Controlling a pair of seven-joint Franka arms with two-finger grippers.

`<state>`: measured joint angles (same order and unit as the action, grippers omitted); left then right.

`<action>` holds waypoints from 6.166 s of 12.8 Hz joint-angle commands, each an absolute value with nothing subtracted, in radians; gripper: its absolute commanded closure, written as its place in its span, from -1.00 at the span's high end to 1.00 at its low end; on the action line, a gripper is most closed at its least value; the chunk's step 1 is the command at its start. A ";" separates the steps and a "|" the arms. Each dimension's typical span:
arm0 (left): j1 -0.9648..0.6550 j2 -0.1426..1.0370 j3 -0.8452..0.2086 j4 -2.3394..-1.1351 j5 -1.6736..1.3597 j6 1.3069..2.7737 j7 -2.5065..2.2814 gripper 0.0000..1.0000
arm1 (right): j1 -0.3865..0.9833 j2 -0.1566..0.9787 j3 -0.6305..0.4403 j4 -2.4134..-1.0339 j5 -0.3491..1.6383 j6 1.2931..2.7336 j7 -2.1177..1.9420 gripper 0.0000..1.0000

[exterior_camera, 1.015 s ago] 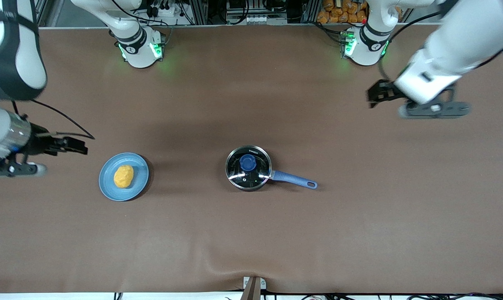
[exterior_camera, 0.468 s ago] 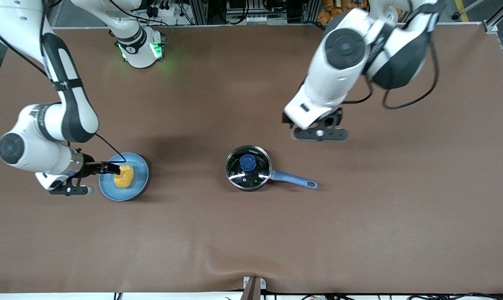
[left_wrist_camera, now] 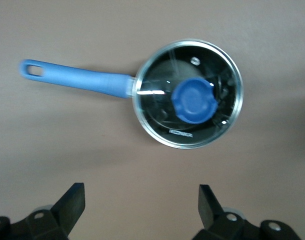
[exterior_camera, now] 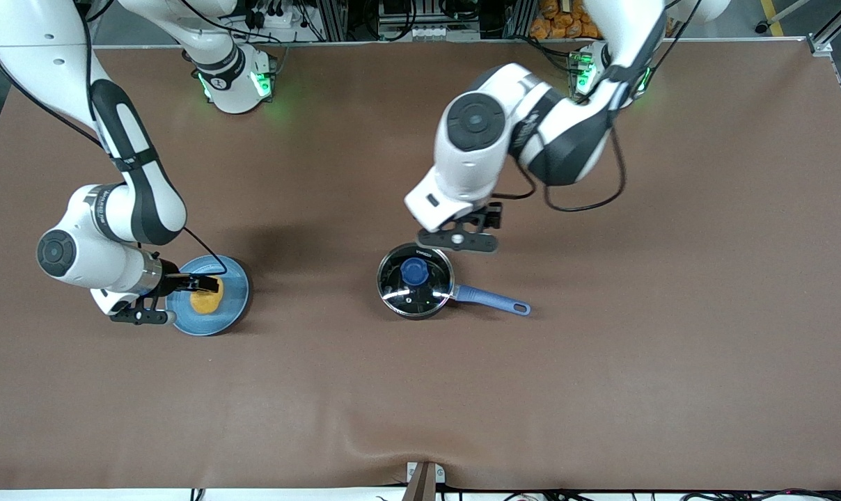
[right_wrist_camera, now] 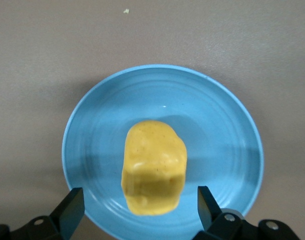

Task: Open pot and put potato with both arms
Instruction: 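Grasp the potato with the right gripper while the left gripper grasps the knob, then lift the glass lid with the left gripper while the right gripper carries potato, then move the lid aside with the left gripper while the right gripper lowers potato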

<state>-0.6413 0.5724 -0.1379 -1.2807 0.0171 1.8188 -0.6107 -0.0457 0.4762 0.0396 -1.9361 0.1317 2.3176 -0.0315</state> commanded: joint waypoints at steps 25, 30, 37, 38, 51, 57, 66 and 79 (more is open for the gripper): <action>-0.816 0.796 0.038 -1.220 0.038 2.143 -0.991 0.70 | 0.116 0.451 0.041 -1.769 0.156 2.177 0.162 -1.00; -0.816 0.824 0.043 -1.215 0.038 2.200 -0.986 0.72 | 0.225 0.457 0.041 -1.665 0.158 2.140 0.346 -1.00; -0.816 0.839 0.058 -1.215 0.038 2.224 -0.982 0.65 | 0.324 0.462 0.041 -1.591 0.259 2.144 0.407 -1.00; -0.818 0.839 0.058 -1.215 0.038 2.226 -0.983 0.57 | 0.328 0.462 0.041 -1.585 0.261 2.145 0.407 -1.00; -0.703 0.671 0.046 -1.219 -0.041 2.131 -0.882 -1.00 | 0.376 0.463 0.041 -1.554 0.419 2.161 0.433 -1.00; -0.603 0.569 0.052 -1.244 -0.066 1.968 -0.711 -1.00 | 0.549 0.544 0.034 -1.555 0.410 2.341 0.517 -1.00; -0.446 0.519 0.052 -1.337 -0.055 1.873 -0.511 -1.00 | 0.672 0.704 0.031 -1.549 0.184 2.491 0.520 -1.00; -0.315 0.641 0.052 -1.439 -0.031 2.028 -0.462 -1.00 | 0.724 0.838 -0.014 -1.460 0.164 2.554 0.561 -1.00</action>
